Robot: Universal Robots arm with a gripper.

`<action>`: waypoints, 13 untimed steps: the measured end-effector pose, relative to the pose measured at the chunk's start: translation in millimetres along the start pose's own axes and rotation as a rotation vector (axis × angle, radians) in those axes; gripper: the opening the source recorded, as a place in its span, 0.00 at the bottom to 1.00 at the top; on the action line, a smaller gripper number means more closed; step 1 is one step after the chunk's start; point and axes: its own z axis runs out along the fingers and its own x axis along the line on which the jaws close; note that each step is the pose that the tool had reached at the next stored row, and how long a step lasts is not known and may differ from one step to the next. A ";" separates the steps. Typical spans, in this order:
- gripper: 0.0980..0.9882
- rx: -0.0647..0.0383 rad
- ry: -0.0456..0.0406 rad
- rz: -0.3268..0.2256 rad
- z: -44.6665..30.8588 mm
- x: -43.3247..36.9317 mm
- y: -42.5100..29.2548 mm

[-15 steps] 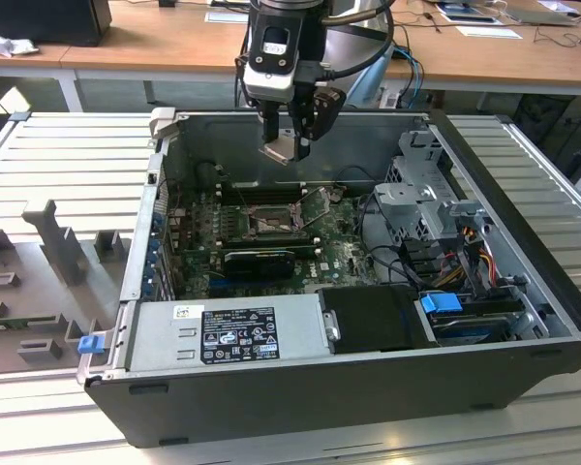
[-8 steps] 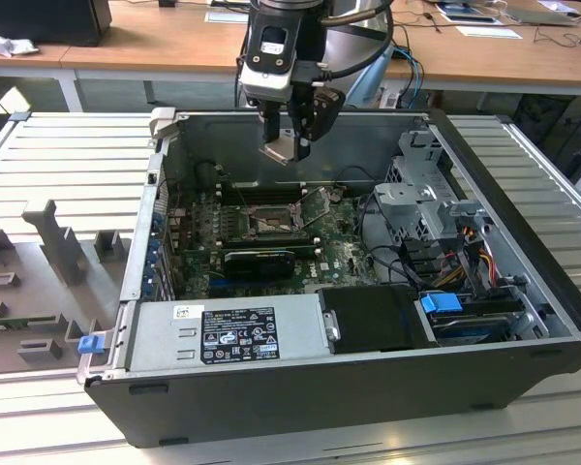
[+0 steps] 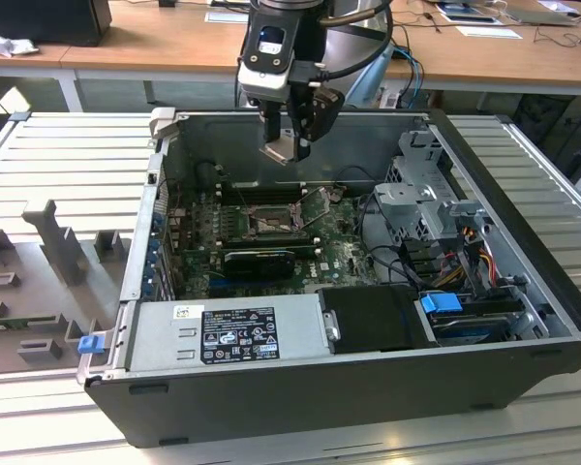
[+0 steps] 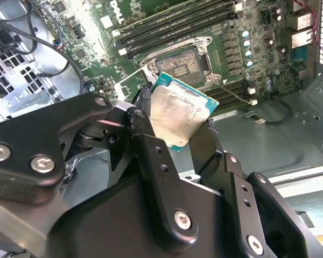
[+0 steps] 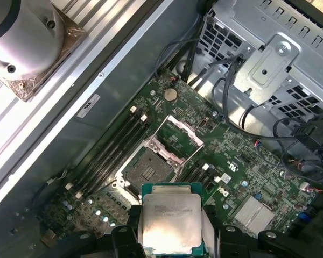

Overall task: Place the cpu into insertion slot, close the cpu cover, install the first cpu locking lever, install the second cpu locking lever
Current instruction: 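Place the cpu into insertion slot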

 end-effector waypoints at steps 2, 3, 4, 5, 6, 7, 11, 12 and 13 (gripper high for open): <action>0.48 0.000 -0.0006 0.007 0.0 0.0 0.0; 0.48 0.000 -0.0009 0.010 0.0 0.0 0.0; 0.48 0.000 -0.0012 0.013 0.0 0.0 0.0; 0.48 0.000 -0.0016 0.018 0.0 0.0 0.0; 0.48 0.000 -0.0019 0.021 0.0 0.0 0.0; 0.48 0.000 -0.0023 0.026 0.0 0.0 0.0; 0.48 -0.001 -0.0045 0.049 0.2 0.0 0.0; 0.48 -0.001 -0.0059 0.065 0.3 0.0 0.0; 0.48 -0.002 -0.0068 0.076 0.4 0.0 0.0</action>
